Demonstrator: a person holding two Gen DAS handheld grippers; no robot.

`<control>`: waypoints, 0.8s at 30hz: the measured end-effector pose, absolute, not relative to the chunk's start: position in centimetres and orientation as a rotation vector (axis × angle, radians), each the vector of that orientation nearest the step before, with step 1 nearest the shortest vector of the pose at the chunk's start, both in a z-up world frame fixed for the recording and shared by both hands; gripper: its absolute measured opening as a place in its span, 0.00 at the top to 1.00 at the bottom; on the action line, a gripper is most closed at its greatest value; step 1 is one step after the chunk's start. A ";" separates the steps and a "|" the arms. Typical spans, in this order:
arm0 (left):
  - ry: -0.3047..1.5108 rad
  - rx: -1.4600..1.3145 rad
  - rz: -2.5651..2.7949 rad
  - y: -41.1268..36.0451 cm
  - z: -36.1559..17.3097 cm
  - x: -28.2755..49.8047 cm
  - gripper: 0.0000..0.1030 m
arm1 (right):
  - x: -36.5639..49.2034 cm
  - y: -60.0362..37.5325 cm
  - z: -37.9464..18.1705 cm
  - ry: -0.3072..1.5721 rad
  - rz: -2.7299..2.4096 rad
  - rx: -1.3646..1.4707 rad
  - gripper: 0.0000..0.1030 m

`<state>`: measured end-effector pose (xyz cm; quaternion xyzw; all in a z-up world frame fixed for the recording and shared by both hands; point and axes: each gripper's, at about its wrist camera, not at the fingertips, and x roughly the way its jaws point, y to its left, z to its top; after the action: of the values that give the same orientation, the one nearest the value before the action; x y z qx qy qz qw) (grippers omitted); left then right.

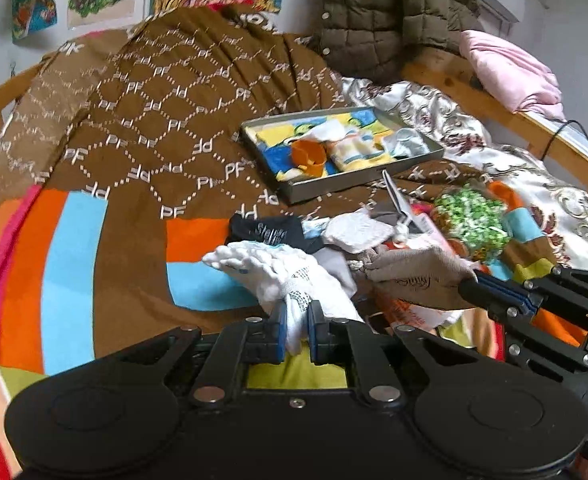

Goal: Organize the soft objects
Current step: 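Carry the white glove and beige cloth bag into the metal tray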

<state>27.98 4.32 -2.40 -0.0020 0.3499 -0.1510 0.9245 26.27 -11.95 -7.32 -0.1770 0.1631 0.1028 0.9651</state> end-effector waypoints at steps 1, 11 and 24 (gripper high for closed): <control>0.711 -0.001 -0.314 4.3 -2.0 27.7 0.90 | 25.8 -12.2 -7.2 0.325 0.205 -0.358 1.00; 0.651 -0.022 -0.365 2.7 3.4 26.1 0.90 | 21.8 -14.5 -3.6 0.195 0.164 -0.302 1.00; 0.637 0.011 -0.399 -0.5 9.7 29.6 0.90 | 24.5 -18.2 1.9 0.107 0.182 -0.328 1.00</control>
<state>29.61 -0.48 9.69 0.0056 0.3110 -0.1950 0.9302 24.54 -18.21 1.95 -0.1630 0.0532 0.0904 0.9810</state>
